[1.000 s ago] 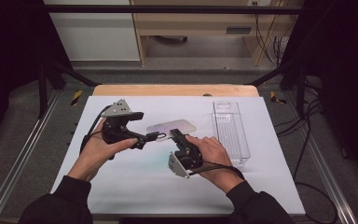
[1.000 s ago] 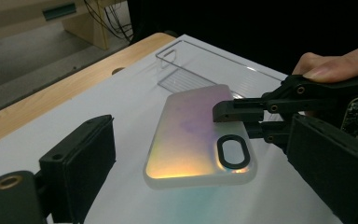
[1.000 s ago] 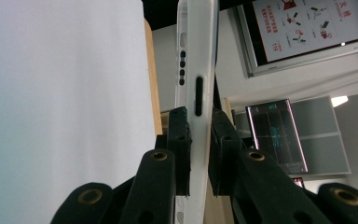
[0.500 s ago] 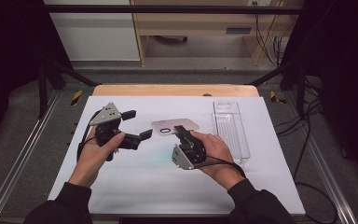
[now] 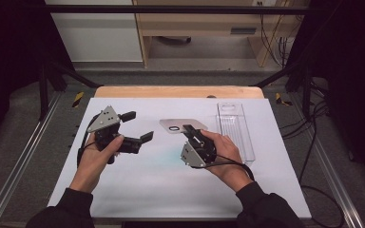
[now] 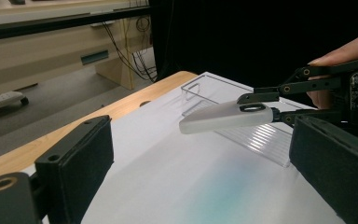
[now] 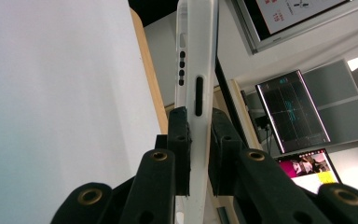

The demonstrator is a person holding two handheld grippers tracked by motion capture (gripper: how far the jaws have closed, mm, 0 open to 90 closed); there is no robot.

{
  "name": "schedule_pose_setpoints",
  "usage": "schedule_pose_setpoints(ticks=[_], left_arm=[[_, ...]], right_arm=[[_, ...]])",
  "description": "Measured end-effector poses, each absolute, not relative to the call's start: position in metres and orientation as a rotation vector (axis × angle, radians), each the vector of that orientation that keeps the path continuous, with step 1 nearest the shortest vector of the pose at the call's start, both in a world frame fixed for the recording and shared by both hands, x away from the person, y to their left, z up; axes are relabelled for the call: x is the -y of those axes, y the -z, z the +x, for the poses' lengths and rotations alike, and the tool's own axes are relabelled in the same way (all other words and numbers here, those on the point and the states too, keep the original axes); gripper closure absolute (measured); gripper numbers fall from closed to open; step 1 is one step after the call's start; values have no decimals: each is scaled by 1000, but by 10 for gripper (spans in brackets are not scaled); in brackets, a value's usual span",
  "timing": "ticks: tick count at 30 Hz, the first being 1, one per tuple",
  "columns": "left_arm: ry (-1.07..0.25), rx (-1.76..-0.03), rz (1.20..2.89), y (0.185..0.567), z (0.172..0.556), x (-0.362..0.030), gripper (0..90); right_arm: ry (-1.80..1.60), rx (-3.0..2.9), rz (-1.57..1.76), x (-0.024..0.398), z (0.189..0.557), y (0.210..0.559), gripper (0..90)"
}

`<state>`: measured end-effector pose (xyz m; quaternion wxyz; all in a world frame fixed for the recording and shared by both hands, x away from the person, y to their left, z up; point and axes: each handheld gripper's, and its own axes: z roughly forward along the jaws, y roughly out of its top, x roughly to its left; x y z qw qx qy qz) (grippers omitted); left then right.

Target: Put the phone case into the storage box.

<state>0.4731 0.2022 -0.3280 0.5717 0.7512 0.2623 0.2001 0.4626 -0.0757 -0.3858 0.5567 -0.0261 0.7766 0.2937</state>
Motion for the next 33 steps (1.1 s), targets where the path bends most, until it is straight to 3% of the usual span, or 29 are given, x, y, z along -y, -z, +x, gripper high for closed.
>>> schedule_pose_setpoints(ticks=[33], left_arm=[[-488,-612,1708,336,466,-197,58]], right_arm=[[-962,-1914,182,105,475,371,813]])
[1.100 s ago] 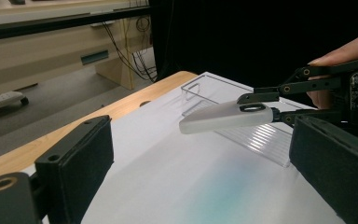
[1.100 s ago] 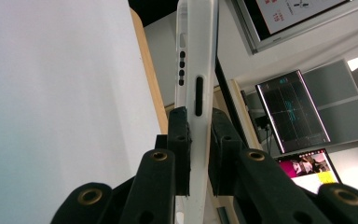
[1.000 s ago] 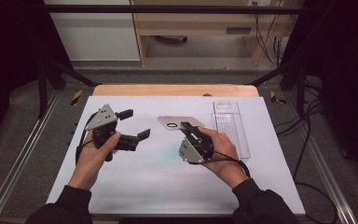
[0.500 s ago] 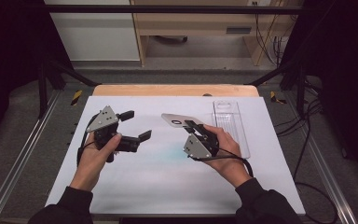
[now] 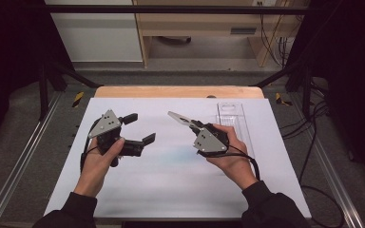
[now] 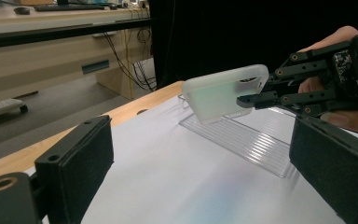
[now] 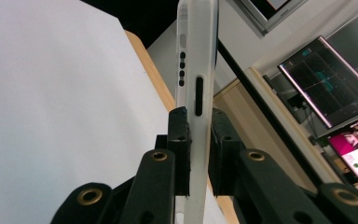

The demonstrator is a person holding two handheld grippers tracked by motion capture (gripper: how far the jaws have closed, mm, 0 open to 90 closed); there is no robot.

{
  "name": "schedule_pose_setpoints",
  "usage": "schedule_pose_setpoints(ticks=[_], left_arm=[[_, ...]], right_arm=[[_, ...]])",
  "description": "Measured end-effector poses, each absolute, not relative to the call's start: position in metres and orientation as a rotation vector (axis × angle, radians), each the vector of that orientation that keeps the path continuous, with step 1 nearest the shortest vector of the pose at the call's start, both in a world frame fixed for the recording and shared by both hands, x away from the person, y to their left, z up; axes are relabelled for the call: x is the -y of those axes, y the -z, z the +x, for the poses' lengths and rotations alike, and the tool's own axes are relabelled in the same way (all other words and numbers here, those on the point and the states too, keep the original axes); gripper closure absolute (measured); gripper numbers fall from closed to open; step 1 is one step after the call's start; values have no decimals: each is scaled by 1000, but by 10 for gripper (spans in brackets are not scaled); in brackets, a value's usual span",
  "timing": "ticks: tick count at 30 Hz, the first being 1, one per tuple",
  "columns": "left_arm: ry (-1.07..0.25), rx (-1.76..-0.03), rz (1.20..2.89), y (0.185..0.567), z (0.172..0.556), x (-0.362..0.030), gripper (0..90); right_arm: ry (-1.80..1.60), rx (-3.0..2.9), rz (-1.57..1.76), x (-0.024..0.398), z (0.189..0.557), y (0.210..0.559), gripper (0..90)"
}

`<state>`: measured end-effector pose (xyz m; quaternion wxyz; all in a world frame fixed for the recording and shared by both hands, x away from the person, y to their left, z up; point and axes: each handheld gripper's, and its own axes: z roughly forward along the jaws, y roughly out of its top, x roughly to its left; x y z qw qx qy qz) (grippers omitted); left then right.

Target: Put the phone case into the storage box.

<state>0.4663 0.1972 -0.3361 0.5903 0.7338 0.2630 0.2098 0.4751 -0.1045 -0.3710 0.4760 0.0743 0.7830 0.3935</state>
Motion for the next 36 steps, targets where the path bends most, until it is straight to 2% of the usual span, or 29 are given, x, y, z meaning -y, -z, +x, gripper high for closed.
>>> schedule_pose_setpoints(ticks=[36], left_arm=[[-518,-640,1633,355,460,-198,55]], right_arm=[[-1226,-1961,411,128,487,369,812]])
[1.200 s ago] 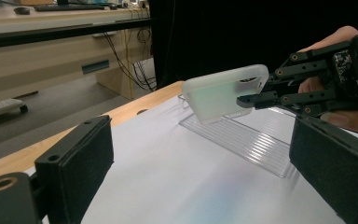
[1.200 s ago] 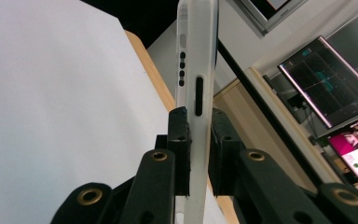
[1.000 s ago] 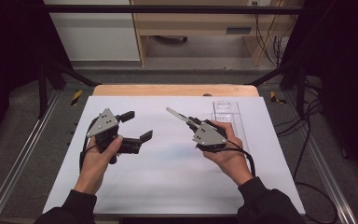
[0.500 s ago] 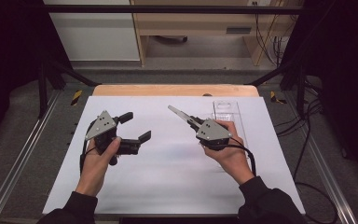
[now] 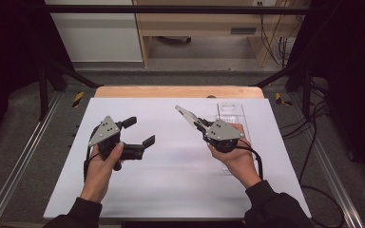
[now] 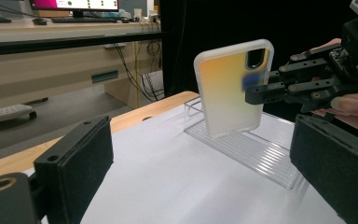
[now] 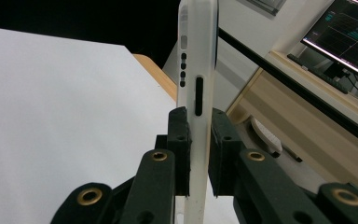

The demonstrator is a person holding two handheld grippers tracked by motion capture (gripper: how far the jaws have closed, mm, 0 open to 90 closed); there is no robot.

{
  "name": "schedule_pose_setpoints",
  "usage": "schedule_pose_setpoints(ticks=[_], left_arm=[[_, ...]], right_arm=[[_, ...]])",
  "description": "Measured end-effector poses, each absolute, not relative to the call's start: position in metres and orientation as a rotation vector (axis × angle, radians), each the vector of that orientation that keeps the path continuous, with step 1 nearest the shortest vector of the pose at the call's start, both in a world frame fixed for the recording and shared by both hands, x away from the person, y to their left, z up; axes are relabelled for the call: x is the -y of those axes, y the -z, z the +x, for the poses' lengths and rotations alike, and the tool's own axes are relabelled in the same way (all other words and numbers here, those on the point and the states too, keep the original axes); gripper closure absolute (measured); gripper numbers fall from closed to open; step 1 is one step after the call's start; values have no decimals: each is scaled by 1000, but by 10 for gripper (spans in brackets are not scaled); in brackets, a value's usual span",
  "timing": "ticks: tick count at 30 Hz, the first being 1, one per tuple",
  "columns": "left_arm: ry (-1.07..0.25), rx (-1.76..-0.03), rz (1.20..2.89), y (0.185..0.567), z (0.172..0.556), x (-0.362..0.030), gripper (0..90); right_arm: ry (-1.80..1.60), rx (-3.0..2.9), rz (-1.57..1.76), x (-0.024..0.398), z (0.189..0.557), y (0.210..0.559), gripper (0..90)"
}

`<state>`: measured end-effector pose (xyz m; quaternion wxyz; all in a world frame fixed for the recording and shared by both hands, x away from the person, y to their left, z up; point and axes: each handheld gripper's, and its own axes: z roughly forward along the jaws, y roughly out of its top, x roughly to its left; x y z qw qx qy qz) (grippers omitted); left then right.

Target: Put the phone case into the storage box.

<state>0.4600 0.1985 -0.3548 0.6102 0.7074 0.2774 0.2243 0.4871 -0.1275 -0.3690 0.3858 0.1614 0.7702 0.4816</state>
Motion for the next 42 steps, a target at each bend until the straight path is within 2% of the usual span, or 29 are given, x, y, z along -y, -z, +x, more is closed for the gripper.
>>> schedule_pose_setpoints(ticks=[35,42], left_arm=[[-593,-697,1596,381,451,-218,50],[-653,-732,1583,391,445,-227,47]], right_arm=[[-1460,-1944,676,169,499,358,812],[-1484,-1922,729,178,502,355,812]])
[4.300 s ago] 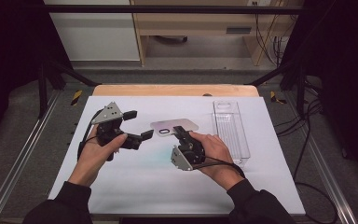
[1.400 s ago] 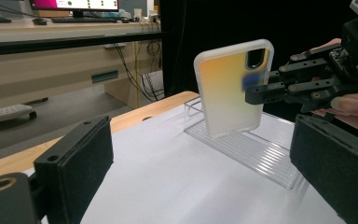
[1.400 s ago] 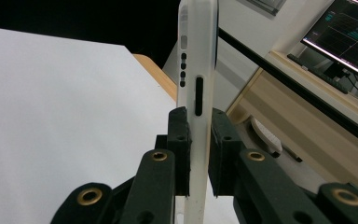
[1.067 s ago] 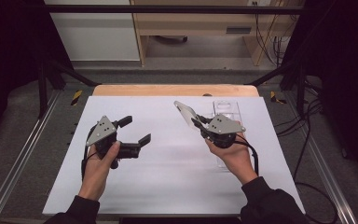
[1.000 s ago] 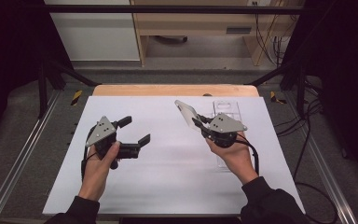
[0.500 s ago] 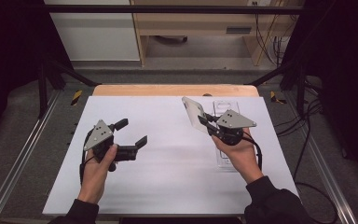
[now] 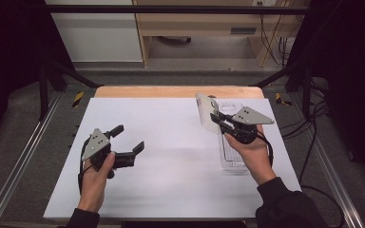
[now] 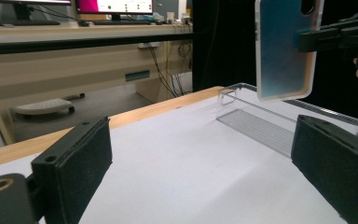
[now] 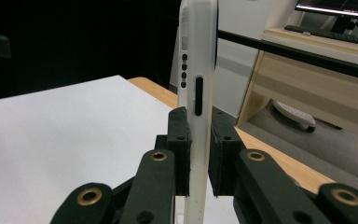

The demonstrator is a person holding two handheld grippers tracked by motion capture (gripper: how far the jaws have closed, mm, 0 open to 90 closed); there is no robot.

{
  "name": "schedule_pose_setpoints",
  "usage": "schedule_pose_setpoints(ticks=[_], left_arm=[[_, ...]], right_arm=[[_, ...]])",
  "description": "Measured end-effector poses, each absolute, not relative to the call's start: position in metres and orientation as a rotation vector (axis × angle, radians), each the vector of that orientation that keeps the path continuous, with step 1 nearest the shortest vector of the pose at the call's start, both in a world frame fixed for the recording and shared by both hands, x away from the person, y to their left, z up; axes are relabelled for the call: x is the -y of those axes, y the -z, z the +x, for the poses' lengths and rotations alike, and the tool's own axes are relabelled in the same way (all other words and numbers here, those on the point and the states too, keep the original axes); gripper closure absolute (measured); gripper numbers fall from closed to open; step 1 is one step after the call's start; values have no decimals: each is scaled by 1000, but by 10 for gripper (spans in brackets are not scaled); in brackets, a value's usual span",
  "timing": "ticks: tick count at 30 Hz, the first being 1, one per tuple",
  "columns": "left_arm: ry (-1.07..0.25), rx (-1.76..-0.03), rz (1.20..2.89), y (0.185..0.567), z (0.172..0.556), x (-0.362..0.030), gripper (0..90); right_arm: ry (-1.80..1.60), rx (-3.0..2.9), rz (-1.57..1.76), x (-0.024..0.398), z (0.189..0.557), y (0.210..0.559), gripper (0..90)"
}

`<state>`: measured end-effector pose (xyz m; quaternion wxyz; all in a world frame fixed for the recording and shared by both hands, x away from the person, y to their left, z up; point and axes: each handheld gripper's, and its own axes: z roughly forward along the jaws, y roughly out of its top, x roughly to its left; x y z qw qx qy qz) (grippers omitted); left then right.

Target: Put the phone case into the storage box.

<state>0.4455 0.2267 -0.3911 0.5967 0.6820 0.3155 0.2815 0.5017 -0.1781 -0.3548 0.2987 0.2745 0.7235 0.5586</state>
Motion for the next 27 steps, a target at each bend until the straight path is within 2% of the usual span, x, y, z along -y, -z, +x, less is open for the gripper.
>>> schedule_pose_setpoints(ticks=[14,27], left_arm=[[-694,-766,1559,420,430,-247,37],[-690,-793,1541,444,425,-257,28]], right_arm=[[-1442,-1928,806,200,523,349,811],[-1443,-1891,922,225,552,364,811]])
